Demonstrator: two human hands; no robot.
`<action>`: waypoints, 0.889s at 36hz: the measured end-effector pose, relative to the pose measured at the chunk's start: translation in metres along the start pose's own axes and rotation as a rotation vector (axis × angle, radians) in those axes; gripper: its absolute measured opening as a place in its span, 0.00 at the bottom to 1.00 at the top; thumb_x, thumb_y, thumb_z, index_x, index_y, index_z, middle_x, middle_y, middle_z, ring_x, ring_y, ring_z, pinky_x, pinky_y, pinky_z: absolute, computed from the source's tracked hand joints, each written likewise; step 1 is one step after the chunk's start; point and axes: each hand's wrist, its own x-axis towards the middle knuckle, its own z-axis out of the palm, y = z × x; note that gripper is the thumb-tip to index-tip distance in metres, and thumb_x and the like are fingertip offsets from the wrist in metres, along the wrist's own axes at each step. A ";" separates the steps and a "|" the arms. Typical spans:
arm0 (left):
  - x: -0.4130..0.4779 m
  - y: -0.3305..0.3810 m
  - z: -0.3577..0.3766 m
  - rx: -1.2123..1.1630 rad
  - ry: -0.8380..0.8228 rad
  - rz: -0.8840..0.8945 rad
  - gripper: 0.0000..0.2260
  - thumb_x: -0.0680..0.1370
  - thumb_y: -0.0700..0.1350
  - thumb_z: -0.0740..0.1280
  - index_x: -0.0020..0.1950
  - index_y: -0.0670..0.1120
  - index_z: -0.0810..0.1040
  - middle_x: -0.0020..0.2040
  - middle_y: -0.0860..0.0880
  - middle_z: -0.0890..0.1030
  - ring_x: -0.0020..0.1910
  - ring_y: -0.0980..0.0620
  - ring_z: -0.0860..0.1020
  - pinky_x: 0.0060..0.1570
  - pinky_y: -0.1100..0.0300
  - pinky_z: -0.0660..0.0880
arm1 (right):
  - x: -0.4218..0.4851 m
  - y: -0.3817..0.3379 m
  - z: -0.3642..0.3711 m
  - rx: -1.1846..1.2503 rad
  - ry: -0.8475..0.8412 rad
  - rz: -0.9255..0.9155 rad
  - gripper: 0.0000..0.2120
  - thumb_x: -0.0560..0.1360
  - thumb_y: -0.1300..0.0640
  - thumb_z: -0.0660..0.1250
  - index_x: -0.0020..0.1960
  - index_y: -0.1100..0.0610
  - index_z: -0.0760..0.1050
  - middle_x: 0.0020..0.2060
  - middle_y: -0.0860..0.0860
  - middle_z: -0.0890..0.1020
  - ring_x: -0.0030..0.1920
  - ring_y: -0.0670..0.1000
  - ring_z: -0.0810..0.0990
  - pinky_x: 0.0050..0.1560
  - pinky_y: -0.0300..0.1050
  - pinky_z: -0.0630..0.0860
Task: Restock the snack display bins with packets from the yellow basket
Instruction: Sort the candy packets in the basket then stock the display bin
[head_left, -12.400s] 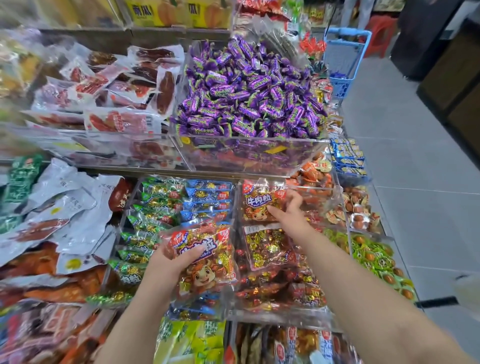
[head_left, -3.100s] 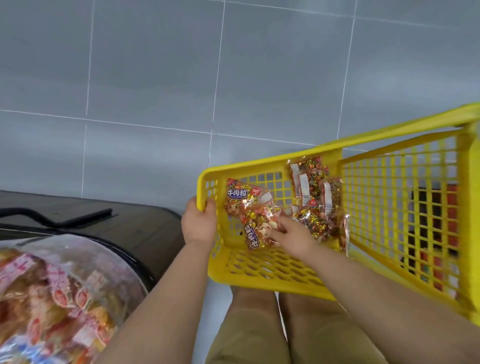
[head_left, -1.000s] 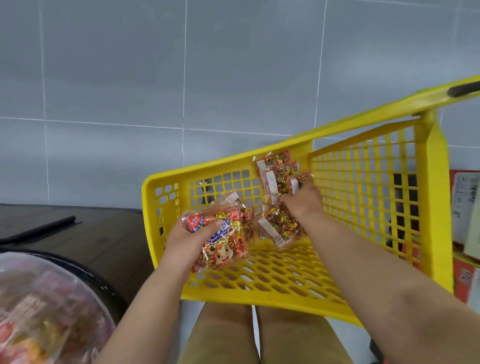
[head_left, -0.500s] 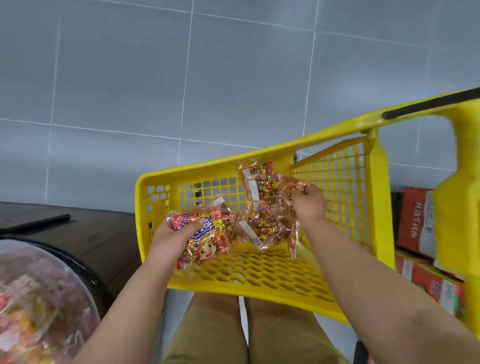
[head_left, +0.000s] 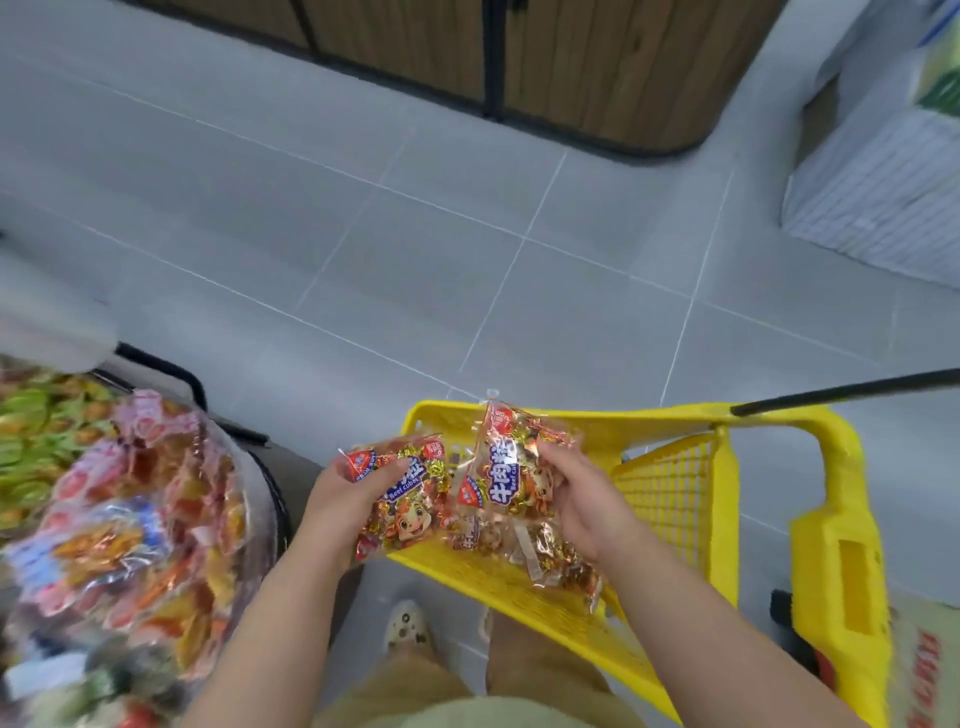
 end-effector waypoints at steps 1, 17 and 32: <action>-0.006 0.004 -0.010 -0.023 0.012 0.017 0.12 0.70 0.42 0.77 0.50 0.47 0.78 0.40 0.44 0.86 0.37 0.44 0.85 0.32 0.51 0.81 | 0.000 -0.001 0.013 0.002 -0.007 0.006 0.38 0.69 0.53 0.71 0.74 0.60 0.59 0.61 0.58 0.79 0.59 0.56 0.79 0.61 0.60 0.74; -0.094 -0.053 -0.264 -0.382 0.405 0.163 0.26 0.68 0.48 0.78 0.63 0.46 0.75 0.54 0.42 0.82 0.52 0.40 0.81 0.54 0.37 0.76 | -0.040 0.137 0.240 -0.109 -0.288 0.040 0.10 0.76 0.67 0.62 0.56 0.67 0.74 0.46 0.61 0.83 0.41 0.56 0.83 0.46 0.55 0.80; -0.210 -0.151 -0.501 -0.516 0.729 0.226 0.39 0.61 0.54 0.80 0.69 0.51 0.70 0.62 0.43 0.79 0.58 0.39 0.79 0.58 0.36 0.74 | -0.085 0.324 0.403 -0.572 -0.353 0.164 0.12 0.74 0.57 0.69 0.56 0.58 0.75 0.45 0.56 0.77 0.38 0.50 0.75 0.28 0.36 0.72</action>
